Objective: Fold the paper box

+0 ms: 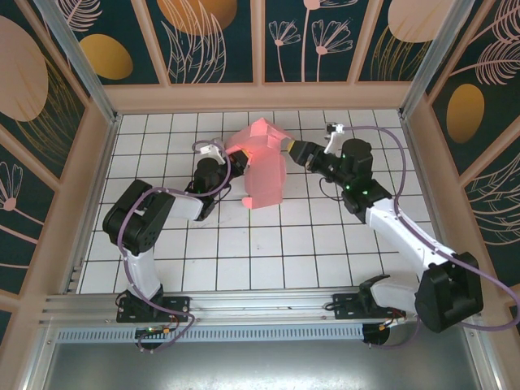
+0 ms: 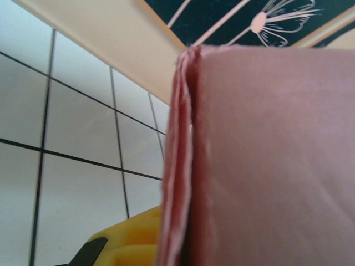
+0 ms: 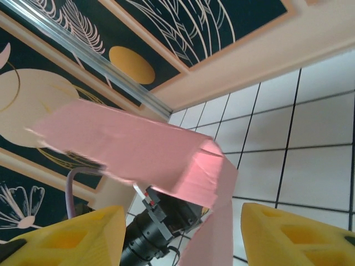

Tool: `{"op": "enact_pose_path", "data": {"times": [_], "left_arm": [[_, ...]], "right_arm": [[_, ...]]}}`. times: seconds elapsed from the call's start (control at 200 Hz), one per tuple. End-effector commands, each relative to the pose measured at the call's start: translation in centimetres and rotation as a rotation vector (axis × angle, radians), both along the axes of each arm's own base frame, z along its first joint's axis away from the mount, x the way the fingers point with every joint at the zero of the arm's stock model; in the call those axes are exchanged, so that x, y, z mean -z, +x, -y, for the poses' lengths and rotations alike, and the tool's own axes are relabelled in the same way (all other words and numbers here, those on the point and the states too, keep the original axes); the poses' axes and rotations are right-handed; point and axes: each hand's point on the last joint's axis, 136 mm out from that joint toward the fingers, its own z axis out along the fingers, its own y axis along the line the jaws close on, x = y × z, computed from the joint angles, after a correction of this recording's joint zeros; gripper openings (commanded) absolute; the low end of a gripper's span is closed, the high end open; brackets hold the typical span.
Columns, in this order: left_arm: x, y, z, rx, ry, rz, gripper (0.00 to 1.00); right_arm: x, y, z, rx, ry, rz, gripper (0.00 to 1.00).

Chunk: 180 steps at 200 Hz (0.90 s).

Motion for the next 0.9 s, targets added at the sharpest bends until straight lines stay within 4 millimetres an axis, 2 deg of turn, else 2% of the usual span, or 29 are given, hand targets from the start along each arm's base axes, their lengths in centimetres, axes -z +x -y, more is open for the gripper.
{"op": "enact_pose_path", "data": {"times": [0.0,0.21,0.305,0.425,0.566,0.656,0.896], "left_arm": [[-1.1,0.7,-1.4,-0.086,0.043,0.017,0.00],[-0.1,1.3,-3.7,-0.207,0.131,-0.017,0.00],[0.2,1.2,-4.4,-0.243,0.156,-0.032,0.00],[0.7,1.1,-5.5,-0.292,0.188,-0.064,0.00],[0.4,1.0,-6.0,-0.312,0.216,-0.072,0.00],[0.5,0.8,-6.3,-0.324,0.225,-0.079,0.00],[0.1,0.6,-6.5,-0.324,0.236,-0.067,0.00]], "right_arm": [[-2.5,-0.1,-0.4,0.046,-0.089,0.065,0.57],[-4.3,0.9,-3.7,0.154,-0.313,0.122,0.54],[-5.4,1.2,-5.9,0.153,-0.363,0.153,0.53],[-5.7,1.9,-8.9,0.151,-0.427,0.145,0.49],[-4.7,3.2,-11.4,0.156,-0.487,0.089,0.47],[-3.5,3.9,-12.5,0.140,-0.495,0.039,0.42],[-0.7,5.9,-12.6,0.122,-0.476,-0.121,0.38]]}}
